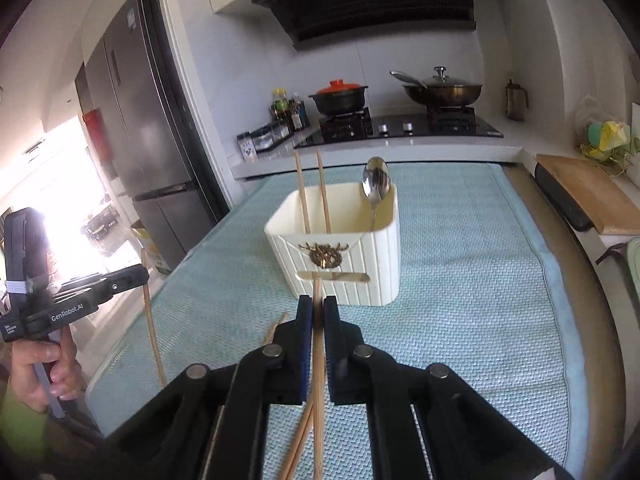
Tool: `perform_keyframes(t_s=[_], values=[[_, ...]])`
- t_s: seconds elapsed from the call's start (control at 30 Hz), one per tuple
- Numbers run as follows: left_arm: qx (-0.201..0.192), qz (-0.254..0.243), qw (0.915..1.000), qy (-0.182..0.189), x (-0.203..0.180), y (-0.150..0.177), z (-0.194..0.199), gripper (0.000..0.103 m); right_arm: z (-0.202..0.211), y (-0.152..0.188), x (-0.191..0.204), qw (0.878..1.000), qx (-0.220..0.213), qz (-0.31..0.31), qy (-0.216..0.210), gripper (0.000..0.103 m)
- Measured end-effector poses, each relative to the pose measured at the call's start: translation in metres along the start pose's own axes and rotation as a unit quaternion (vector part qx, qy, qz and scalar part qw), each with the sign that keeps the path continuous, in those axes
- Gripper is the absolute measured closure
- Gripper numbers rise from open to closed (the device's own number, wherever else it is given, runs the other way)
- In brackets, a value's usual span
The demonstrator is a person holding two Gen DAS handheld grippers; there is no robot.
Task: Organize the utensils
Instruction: 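Lift the chopstick with the left tool toward the holder while the right tool carries its chopstick there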
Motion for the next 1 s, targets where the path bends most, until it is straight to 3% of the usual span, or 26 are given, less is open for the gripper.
perform_keyframes(t_s=[0.23, 0.63, 1.0], values=[[-0.056, 0.006, 0.9984, 0.004, -0.007, -0.010, 0.045, 0.100, 0.044, -0.008, 0.020, 0.998, -0.058, 0.012, 0.002, 0.097], [-0.079, 0.009, 0.9967, 0.016, -0.020, -0.018, 0.062, 0.100, 0.077, -0.030, 0.037, 0.993, -0.110, 0.047, 0.019, 0.097], [-0.103, 0.008, 0.9944, 0.023, -0.026, -0.030, 0.078, 0.100, 0.087, -0.040, 0.045, 0.989, -0.127, 0.064, 0.027, 0.097]])
Point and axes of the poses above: each gripper's, at about its wrist camera, not at the fingertips, and z roughly against the way its jaws point, x to its left, y to its underside, the point moved 9 cm from there along -z, roughly the way its jaws point, and after that the axes turned 1 degree about z, right-handed, at the moved point
